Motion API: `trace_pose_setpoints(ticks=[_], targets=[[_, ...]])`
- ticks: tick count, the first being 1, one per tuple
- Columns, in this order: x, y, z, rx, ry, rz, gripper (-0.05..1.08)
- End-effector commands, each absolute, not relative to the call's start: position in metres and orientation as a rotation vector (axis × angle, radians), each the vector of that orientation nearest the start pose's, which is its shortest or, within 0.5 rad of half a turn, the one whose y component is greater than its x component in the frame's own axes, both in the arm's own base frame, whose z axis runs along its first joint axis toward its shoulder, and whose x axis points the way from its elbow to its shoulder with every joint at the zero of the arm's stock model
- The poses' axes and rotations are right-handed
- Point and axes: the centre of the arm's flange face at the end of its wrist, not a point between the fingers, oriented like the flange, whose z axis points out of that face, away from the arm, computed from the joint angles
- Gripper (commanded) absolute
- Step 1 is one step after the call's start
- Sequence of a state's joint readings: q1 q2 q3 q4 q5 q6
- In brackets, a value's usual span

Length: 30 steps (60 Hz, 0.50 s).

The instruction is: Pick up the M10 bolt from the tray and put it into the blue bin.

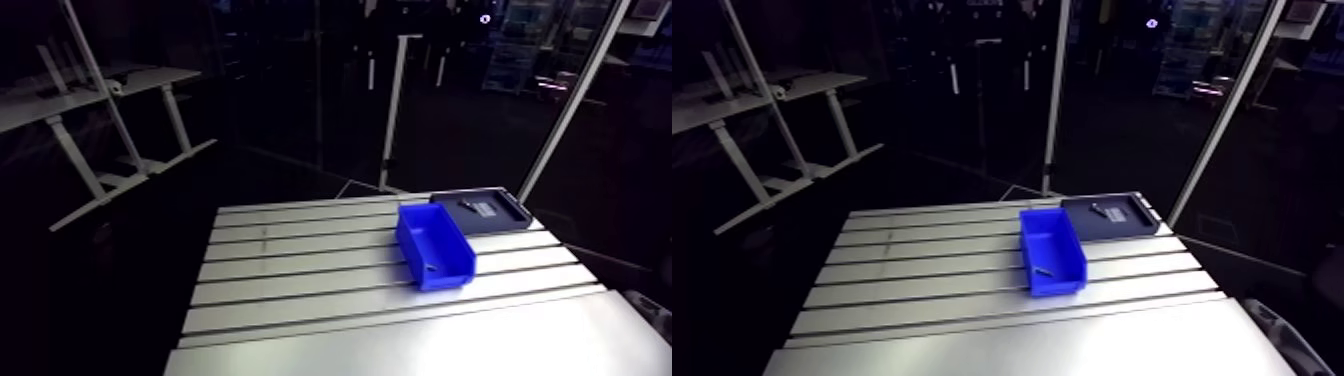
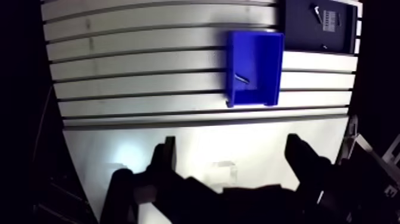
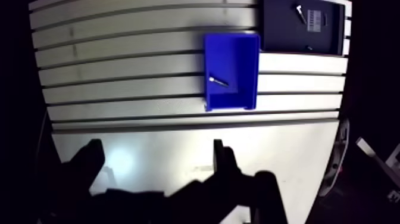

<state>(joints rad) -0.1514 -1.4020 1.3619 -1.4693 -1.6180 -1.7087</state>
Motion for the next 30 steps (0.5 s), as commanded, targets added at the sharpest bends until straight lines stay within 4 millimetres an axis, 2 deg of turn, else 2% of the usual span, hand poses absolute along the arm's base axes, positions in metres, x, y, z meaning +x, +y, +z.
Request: trace_pose_setpoints(ticks=[1, 13, 30], targets=[[-0.578, -0.039, 0.486, -0.114, 3.082, 0.061, 0.01], [-0.588, -0.032, 0.474, -0.227, 3.057, 0.048, 0.01], [-0.606, 0.010, 0.460, -0.337, 3.062, 0.048, 0.01]])
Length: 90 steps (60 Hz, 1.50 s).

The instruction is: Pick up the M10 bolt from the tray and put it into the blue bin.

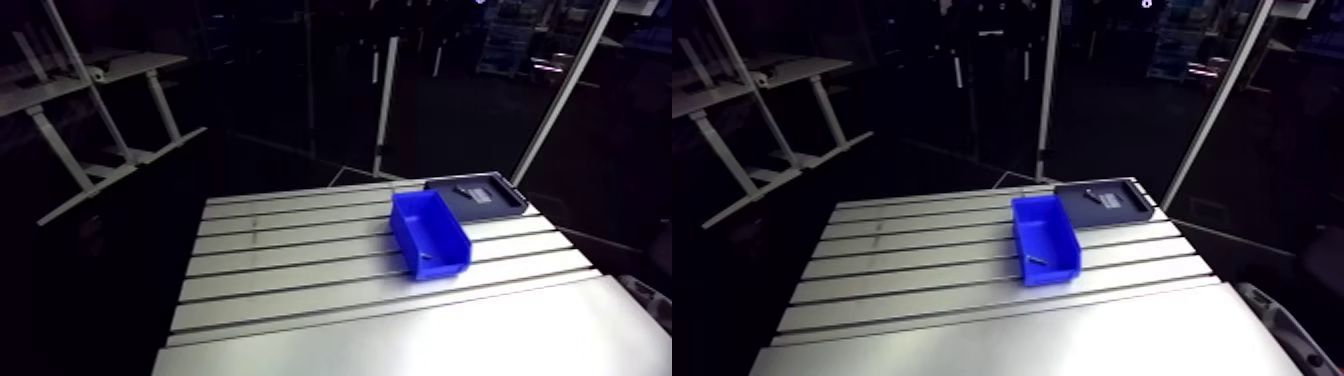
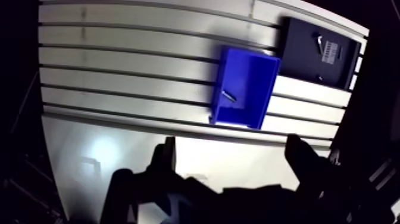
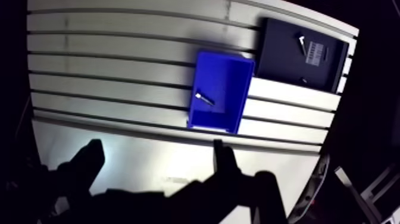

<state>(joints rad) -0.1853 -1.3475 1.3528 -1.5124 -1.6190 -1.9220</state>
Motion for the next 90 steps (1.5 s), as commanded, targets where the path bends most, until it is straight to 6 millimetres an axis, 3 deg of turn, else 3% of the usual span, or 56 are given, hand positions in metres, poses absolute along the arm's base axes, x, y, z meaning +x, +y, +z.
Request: trace_pose_setpoints(ticks=[1, 40, 62, 90], targets=[[-0.606, 0.010, 0.460, -0.337, 3.062, 0.048, 0.01], [-0.625, 0.073, 0.436, -0.588, 3.015, 0.015, 0.02], [-0.645, 0.120, 0.405, -0.757, 2.991, 0.024, 0.02], [-0.671, 0.154, 0.365, -0.814, 2.983, 0.022, 0.02]])
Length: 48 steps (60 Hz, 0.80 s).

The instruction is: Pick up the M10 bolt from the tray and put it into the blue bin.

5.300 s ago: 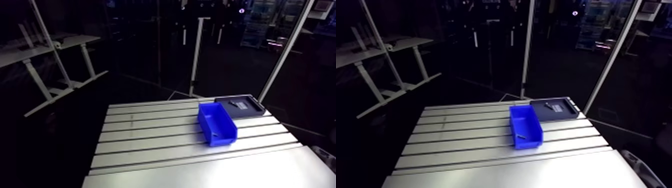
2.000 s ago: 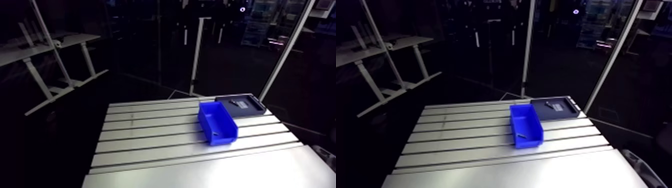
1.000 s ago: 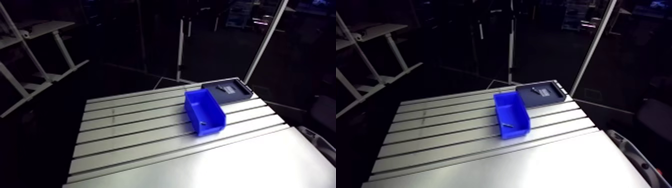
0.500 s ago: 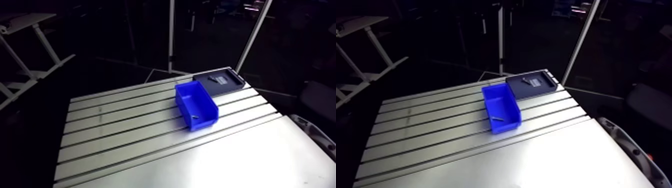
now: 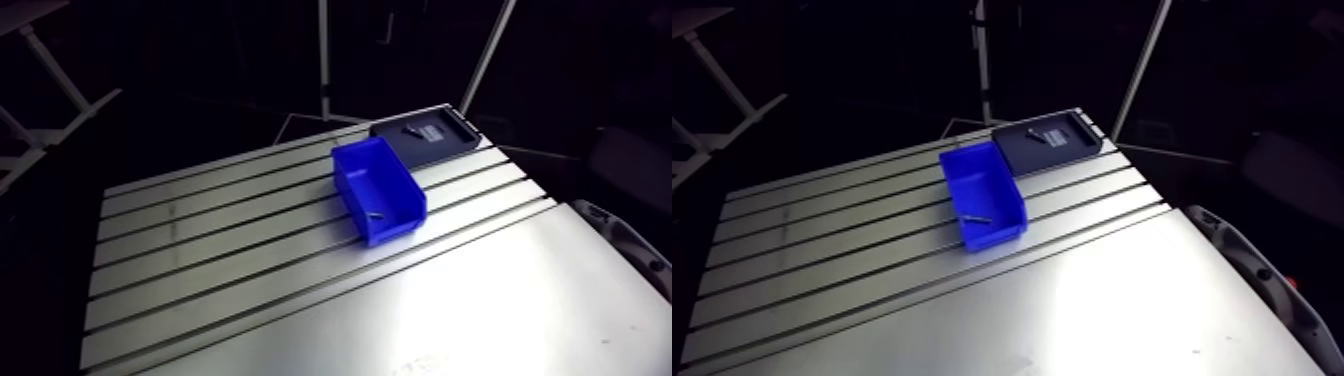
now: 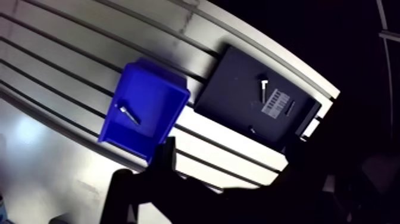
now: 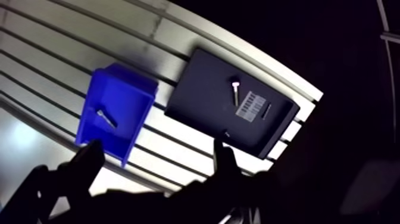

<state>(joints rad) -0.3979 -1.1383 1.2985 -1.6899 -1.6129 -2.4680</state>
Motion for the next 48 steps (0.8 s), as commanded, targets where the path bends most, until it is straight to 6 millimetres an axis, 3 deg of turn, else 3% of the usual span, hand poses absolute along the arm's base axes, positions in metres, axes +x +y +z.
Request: trace_pose_setpoints(ticks=[1, 8, 48], targets=[[-0.672, 0.158, 0.364, -0.820, 2.987, 0.029, 0.02], [-0.674, 0.178, 0.360, -0.811, 3.003, 0.043, 0.02], [-0.696, 0.200, 0.305, -0.882, 2.963, 0.033, 0.02]])
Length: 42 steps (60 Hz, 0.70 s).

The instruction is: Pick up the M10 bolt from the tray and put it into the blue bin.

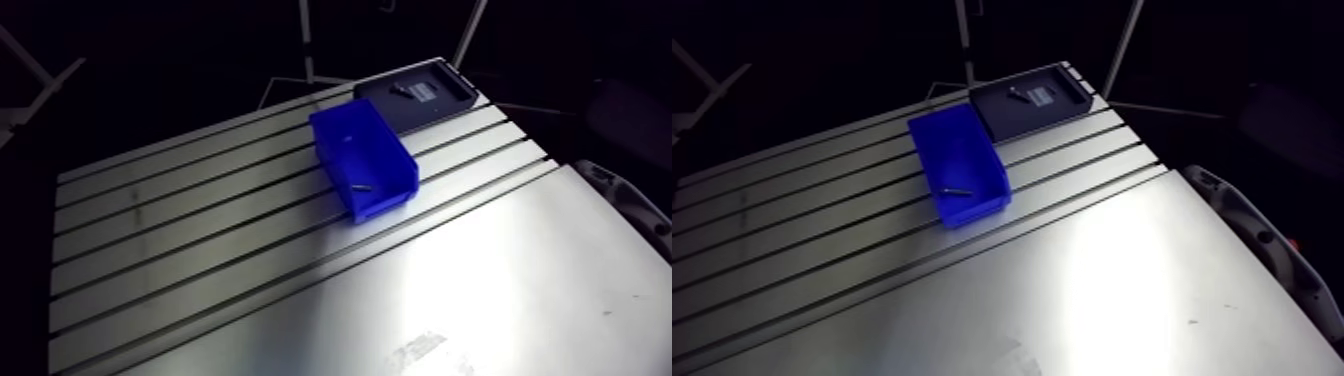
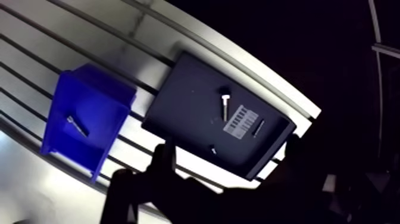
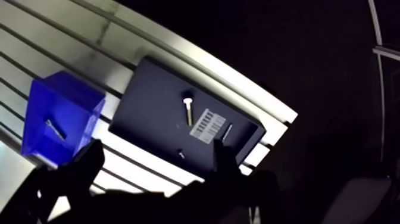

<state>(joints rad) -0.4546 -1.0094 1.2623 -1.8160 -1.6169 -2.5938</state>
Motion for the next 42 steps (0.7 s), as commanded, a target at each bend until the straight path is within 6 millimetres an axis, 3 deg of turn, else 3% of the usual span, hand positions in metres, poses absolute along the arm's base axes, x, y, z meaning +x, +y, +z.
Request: trace_pose_setpoints(ticks=[1, 20, 28, 42], targets=[[-0.696, 0.200, 0.305, -0.882, 2.963, 0.033, 0.02], [-0.697, 0.213, 0.283, -0.857, 2.952, 0.005, 0.05], [-0.693, 0.225, 0.275, -0.831, 2.951, -0.008, 0.13], [-0.689, 0.226, 0.267, -0.823, 2.941, -0.030, 0.26]])
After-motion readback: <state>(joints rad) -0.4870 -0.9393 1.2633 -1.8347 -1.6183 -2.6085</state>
